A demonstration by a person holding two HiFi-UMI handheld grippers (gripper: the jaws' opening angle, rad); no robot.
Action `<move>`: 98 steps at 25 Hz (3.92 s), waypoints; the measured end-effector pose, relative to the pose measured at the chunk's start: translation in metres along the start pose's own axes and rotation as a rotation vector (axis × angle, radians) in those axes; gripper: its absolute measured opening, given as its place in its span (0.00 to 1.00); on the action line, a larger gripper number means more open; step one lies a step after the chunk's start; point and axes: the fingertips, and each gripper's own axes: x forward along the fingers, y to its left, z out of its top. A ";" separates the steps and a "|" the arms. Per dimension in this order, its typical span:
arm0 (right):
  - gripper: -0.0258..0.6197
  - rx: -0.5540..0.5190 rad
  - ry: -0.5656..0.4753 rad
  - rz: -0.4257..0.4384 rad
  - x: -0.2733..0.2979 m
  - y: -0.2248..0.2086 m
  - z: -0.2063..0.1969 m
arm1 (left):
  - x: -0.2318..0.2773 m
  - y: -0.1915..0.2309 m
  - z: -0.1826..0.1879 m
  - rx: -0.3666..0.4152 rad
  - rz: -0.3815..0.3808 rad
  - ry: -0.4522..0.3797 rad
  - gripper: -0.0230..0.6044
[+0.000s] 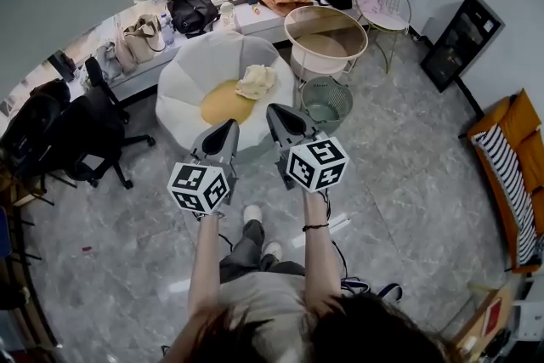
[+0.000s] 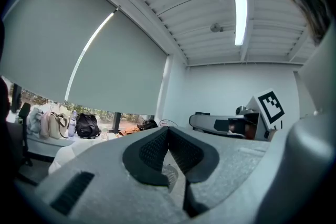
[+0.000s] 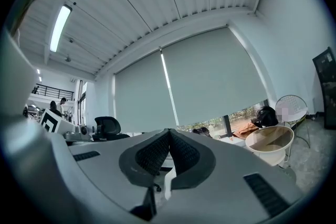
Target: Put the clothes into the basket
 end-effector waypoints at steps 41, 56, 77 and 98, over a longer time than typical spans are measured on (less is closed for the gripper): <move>0.05 0.020 0.015 -0.047 0.190 -0.143 0.003 | 0.207 0.141 0.011 -0.007 -0.158 0.017 0.05; 0.05 -0.014 0.070 0.041 0.270 -0.237 0.019 | 0.321 0.178 0.012 -0.018 -0.100 0.023 0.05; 0.05 -0.057 0.124 0.263 0.355 -0.325 0.038 | 0.427 0.228 0.018 -0.040 0.072 -0.007 0.05; 0.05 0.087 0.212 0.178 0.411 -0.369 -0.011 | 0.464 0.282 -0.020 -0.119 0.067 0.119 0.05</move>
